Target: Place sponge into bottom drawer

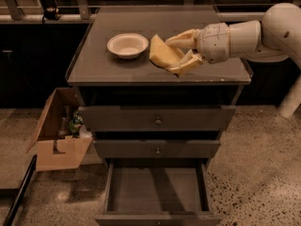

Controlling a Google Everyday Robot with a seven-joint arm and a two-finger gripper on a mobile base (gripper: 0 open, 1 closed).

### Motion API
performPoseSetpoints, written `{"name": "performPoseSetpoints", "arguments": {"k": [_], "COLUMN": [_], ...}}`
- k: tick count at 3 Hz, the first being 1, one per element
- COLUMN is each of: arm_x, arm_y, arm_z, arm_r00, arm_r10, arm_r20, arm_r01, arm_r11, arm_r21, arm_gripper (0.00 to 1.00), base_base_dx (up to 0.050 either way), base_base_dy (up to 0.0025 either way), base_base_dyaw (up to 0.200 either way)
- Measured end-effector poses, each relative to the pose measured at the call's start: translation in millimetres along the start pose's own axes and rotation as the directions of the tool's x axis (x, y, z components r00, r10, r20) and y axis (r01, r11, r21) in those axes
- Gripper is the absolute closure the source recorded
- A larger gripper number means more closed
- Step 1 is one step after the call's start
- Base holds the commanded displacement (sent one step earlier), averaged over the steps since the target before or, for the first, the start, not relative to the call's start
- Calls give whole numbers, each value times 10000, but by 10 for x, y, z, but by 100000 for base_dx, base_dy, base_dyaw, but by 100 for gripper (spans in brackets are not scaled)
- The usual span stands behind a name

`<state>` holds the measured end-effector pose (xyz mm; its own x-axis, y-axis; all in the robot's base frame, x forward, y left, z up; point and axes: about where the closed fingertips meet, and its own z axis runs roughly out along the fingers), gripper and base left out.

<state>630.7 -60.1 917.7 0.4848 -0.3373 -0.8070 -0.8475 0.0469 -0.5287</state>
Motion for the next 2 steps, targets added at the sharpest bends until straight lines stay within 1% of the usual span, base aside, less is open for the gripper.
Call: {"name": "performPoseSetpoints", "arguments": {"k": [1,2], "arm_x": [-82,-111], "arm_y": [25,196], "arm_z": [19,-13], "arm_r00": [9997,9984], "arm_r10": [-231,-462], "arm_r20": [-84,-316], "arm_r01": [232,488], "arm_r11": [9996,9951], "arm_r21": [163,865], "arm_gripper": [100,100], "base_base_dx": [0,0], "base_base_dy": [0,0], "base_base_dyaw": [0,0]}}
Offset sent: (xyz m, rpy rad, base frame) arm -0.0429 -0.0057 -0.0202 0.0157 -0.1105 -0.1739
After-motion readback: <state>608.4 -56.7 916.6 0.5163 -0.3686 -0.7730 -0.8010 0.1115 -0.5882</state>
